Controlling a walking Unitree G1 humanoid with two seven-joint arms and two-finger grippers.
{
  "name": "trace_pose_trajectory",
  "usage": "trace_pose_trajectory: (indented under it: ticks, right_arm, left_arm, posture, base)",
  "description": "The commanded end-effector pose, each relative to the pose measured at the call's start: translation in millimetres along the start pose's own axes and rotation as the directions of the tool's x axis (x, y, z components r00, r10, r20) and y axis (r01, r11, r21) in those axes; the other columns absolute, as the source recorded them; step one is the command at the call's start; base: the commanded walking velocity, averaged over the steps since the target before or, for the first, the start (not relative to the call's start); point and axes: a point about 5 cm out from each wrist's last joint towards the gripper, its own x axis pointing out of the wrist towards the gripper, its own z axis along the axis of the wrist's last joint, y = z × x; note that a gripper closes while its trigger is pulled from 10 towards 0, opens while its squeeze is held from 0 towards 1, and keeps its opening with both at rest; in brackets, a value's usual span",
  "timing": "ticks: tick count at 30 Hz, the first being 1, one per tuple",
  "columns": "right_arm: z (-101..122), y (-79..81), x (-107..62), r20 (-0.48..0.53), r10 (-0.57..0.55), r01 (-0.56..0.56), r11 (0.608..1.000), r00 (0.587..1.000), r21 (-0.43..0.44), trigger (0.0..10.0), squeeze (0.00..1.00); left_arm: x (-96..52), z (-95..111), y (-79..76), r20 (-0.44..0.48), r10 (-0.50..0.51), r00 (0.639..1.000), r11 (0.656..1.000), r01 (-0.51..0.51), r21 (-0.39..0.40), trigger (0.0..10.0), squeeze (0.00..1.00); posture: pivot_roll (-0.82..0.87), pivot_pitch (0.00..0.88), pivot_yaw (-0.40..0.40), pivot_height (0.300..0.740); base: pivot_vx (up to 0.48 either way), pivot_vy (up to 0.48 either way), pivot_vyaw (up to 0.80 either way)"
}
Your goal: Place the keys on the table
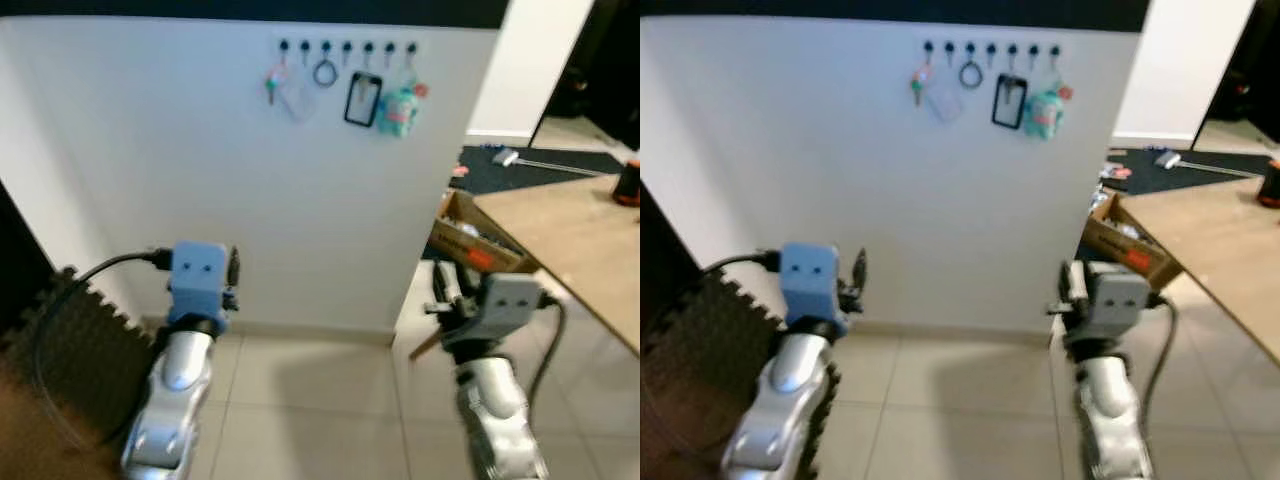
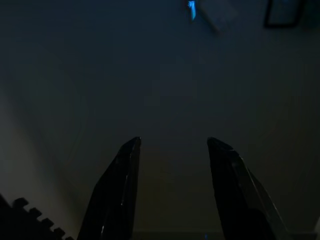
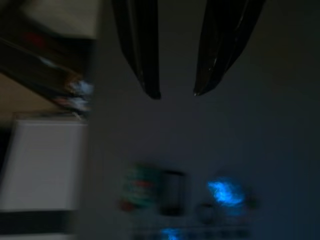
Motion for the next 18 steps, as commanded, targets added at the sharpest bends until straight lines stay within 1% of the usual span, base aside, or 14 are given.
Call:
trace_pose_trajectory:
  ticks: [1,7,12,13,14,15,17,18]
  right_arm:
    - [3.3,-10.0,-2.4,0.005,-0.024,0.024,0.999,1.0,-0.035,10.0,0.0]
    - [11.0,-9.9,0.5,0.033,-0.012,0.014,0.998,0.999,-0.055,10.0,0.0]
    - [11.8,-10.6,-3.1,0.03,-0.012,0.014,0.998,0.999,-0.063,10.0,0.0]
    - [11.7,-10.4,-4.2,0.03,-0.01,0.012,0.997,0.999,-0.071,10.0,0.0]
    - [12.3,-10.4,-8.9,0.03,-0.007,0.01,0.996,1.0,-0.093,10.0,0.0]
    - [12.3,-10.4,-8.9,0.03,-0.007,0.01,0.996,1.0,-0.093,10.0,0.0]
    - [12.6,-11.3,-18.1,0.02,0.002,0.0,0.993,1.0,-0.119,10.0,0.0]
    - [12.6,-11.3,-18.1,0.02,0.002,0.0,0.993,1.0,-0.119,10.0,0.0]
  left_arm:
    - [-0.5,1.4,-5.7,-0.001,-0.025,1.0,1.0,0.025,0.003,10.0,0.0]
    - [-0.7,2.4,-5.3,-0.001,-0.025,1.0,1.0,0.025,0.004,10.0,0.0]
    - [-5.4,2.6,-3.0,-0.004,-0.028,1.0,1.0,0.028,0.009,10.0,0.0]
    - [-6.6,2.6,-3.1,-0.006,-0.031,1.0,0.999,0.031,0.01,10.0,0.0]
    - [-11.5,2.8,-4.0,-0.006,-0.043,0.999,0.999,0.044,0.026,10.0,0.0]
    - [-11.5,2.8,-4.0,-0.006,-0.043,0.999,0.999,0.044,0.026,10.0,0.0]
    - [-20.9,1.9,-3.3,-0.015,-0.059,0.998,0.997,0.06,0.039,10.0,0.0]
    - [-20.9,1.9,-3.3,-0.015,-0.059,0.998,0.997,0.06,0.039,10.0,0.0]
  posture:
    - [0.07,0.08,-0.009,0.74]
    - [0.07,0.077,-0.01,0.74]
    - [0.07,0.076,-0.009,0.74]
    - [0.07,0.076,-0.009,0.74]
    - [0.07,0.073,-0.009,0.74]
    - [0.07,0.073,-0.009,0.74]
    - [0.07,0.074,-0.009,0.74]
    - [0.07,0.074,-0.009,0.74]
  base:
    - [0.405,0.0,0.0]
    - [0.403,0.0,0.0]
    - [0.384,0.0,0.0]
    - [0.386,0.0,0.0]
    - [0.379,0.0,0.0]
    - [0.379,0.0,0.0]
    - [0.377,0.0,0.0]
    - [0.375,0.0,0.0]
